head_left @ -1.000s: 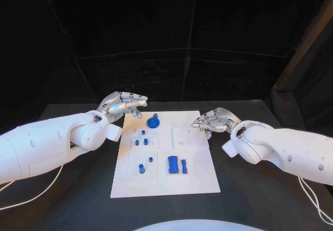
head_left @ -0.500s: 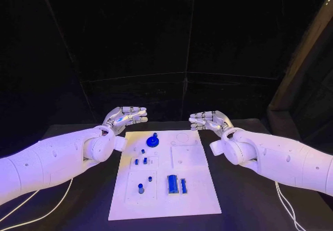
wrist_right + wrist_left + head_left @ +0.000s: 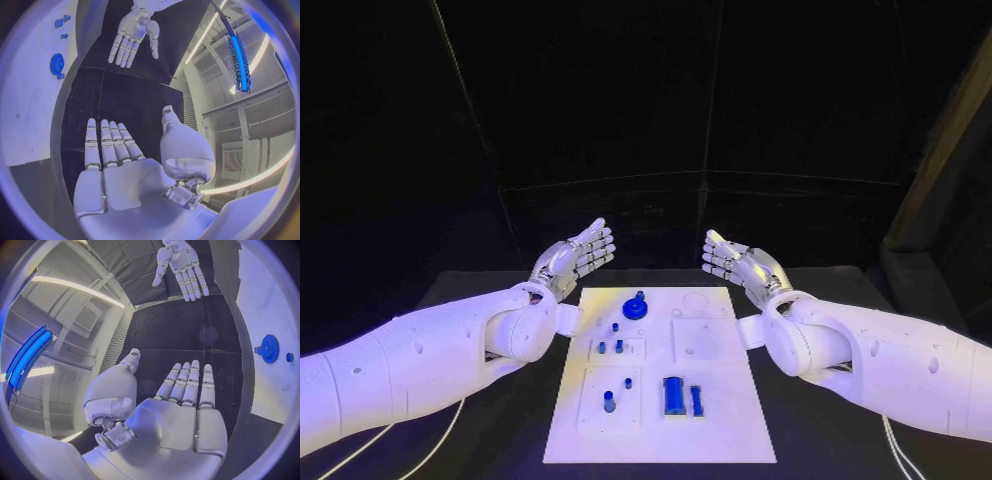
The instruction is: Assemble the parts on the task board
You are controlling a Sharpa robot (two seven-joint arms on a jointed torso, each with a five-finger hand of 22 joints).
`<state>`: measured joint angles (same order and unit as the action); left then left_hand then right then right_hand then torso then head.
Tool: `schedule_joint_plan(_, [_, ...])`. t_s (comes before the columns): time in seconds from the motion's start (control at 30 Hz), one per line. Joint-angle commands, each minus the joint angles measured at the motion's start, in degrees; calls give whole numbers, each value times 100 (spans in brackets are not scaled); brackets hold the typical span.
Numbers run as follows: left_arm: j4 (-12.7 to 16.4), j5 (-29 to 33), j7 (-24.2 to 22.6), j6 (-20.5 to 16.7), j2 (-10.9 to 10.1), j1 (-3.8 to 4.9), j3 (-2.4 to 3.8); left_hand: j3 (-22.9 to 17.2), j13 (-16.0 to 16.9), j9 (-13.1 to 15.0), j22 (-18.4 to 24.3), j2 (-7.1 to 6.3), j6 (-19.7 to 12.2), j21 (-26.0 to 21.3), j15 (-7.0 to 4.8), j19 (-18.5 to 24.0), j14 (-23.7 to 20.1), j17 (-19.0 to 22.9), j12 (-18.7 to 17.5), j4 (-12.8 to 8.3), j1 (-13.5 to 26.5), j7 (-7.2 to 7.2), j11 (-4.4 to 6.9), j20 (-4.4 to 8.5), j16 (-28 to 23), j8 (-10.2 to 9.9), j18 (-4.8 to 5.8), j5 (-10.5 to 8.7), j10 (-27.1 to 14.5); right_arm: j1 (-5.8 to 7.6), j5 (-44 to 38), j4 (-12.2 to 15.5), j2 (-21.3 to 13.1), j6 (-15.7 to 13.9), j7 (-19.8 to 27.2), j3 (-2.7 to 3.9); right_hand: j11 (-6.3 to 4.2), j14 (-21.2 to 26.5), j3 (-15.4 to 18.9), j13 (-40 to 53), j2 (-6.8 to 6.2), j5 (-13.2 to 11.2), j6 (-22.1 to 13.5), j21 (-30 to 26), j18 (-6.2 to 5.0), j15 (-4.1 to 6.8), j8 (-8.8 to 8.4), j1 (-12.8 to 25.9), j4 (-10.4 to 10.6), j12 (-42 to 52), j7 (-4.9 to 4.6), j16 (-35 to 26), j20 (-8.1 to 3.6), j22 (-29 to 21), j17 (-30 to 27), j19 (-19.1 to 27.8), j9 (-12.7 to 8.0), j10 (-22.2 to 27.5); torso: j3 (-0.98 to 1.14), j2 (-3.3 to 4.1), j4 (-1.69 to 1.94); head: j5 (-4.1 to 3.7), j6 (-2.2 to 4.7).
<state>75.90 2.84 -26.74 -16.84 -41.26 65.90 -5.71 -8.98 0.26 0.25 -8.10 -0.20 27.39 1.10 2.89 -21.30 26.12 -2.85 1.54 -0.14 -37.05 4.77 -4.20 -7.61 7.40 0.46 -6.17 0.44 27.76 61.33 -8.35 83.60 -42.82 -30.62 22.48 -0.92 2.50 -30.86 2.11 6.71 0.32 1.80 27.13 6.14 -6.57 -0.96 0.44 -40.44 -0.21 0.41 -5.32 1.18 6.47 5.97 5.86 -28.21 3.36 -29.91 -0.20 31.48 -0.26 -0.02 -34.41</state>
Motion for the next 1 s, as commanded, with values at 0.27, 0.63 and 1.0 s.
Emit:
schedule_joint_plan(0.27, [1075,-240,-262,-2239,-258,-433,427,433,-26,-25,390,20,-1323,-110,-289,1029,-1262,285,-154,14,1789,-477,420,761,-740,-46,617,-44,-1342,-116,831,629,-186,-1343,729,92,-250,1472,-211,-671,-32,-180,-1295,-614,657,96,-44,1930,21,-41,532,-118,-647,-597,-586,1336,-336,1428,20,-30,26,2,4])
schedule_joint_plan(0.63, [1406,-284,-305,-2727,-343,-574,571,898,-26,-25,810,20,-1847,-110,-289,1424,-1762,285,-154,14,2497,-477,420,761,-740,-46,617,-44,-1870,-117,835,635,-187,-1349,732,92,-250,2066,-211,-671,-32,-180,-1818,-614,657,96,-44,2708,21,-41,532,-118,-647,-597,-586,1885,-336,2007,20,-30,26,2,4])
schedule_joint_plan(1.0, [1406,-284,-305,-2727,-343,-574,571,898,-26,-25,810,20,-2176,-110,-289,1673,-2069,285,-154,14,2939,-477,420,761,-740,-46,617,-44,-2199,-117,835,635,-187,-1349,732,92,-250,2434,-211,-671,-32,-180,-2141,-614,657,96,-44,3189,21,-41,532,-118,-647,-597,-586,2220,-336,2360,20,-30,26,2,4])
